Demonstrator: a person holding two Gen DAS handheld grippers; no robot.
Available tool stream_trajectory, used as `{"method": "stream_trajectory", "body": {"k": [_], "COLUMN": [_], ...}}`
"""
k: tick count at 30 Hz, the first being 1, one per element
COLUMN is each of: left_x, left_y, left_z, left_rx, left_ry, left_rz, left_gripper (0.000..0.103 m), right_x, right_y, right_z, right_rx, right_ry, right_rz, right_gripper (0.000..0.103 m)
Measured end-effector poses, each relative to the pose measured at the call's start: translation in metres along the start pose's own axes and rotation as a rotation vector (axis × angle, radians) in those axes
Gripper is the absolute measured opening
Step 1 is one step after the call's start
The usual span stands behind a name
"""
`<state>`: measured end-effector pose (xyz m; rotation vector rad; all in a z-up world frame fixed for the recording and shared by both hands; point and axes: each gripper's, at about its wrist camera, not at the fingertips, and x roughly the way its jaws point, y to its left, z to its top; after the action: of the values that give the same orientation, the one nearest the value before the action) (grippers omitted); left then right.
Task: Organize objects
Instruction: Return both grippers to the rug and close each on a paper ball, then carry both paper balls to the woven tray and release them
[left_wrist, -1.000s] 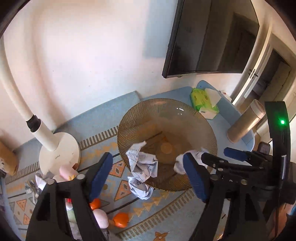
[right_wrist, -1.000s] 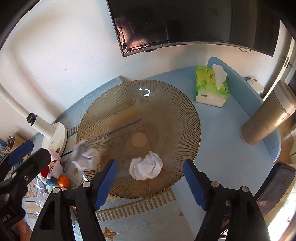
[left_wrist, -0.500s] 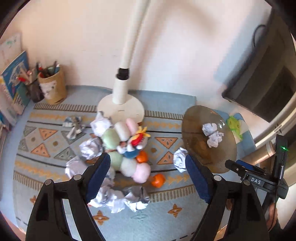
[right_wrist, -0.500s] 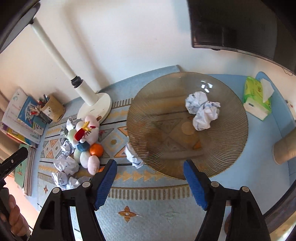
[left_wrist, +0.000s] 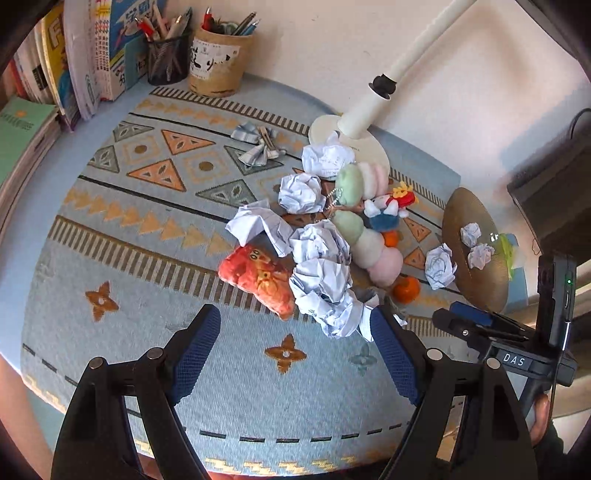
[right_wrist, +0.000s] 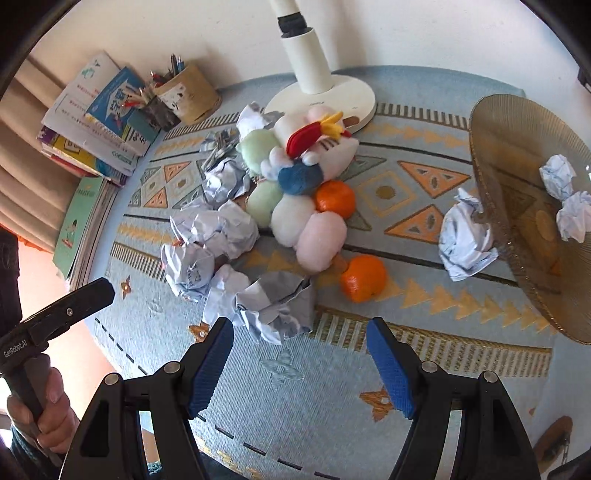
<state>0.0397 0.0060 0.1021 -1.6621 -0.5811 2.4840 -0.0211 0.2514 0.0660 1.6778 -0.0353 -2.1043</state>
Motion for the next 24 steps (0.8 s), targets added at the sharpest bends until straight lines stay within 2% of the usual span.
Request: {"method": "stream_trajectory", "body": {"k": [2,6,9,11,12,14,15,16,18,24], "left_x": [0.016,0.047,0.067,0.078,0.081,0.083,0.083,0.082,0.078,0.058], "left_y": [-0.002,-0.012,-0.023,-0.027,-0.028,-0.031,-0.033,-0.036,-0.038,-0.046], "left_z": [0.003,0.012,0.016,0.018,0.019,0.018,0.018,0.017,0.017,0.020], "left_rx": [0.016,0.085,0.158,0.180,0.185,0.204,0.223,0.245,0.263,0.263], "left_ry": [0.035,0.105,0.139,0.160,0.166,0.170,0.166,0.157,0.142,0.105], "left_rz": [-0.032,-0.038,-0.027,-0.020,-0.029,-0.043,-0.037,-0.025,-0.028,-0.056], "left_gripper": [0.082,0.082,0.082,0.079,0.073,0.058,0.045,0.042,0.041,0.041], "right_x": [0.012,0.034,0.049,0.056,0.059,0.062,0.062,0.061,0.056,0.023], "right_y": [0.007,0.011,0.010,0.010,0.011,0.010,0.009,0.006,0.003,-0.007], "right_z": [-0.002,0.000,0.003,0.004,0.004,0.004,0.003,0.002,-0.001,-0.002], "right_rx": [-0.002,0.012,0.045,0.051,0.051,0.061,0.069,0.075,0.081,0.095], "right_ry": [0.026,0.066,0.095,0.106,0.109,0.112,0.117,0.113,0.106,0.045], "right_rz": [0.002,-0.031,-0.013,-0.008,-0.001,0.023,0.031,0.036,0.052,0.066], "right_gripper": [0.073,0.073,0.073,0.073,0.073,0.062,0.052,0.046,0.042,0.040]}}
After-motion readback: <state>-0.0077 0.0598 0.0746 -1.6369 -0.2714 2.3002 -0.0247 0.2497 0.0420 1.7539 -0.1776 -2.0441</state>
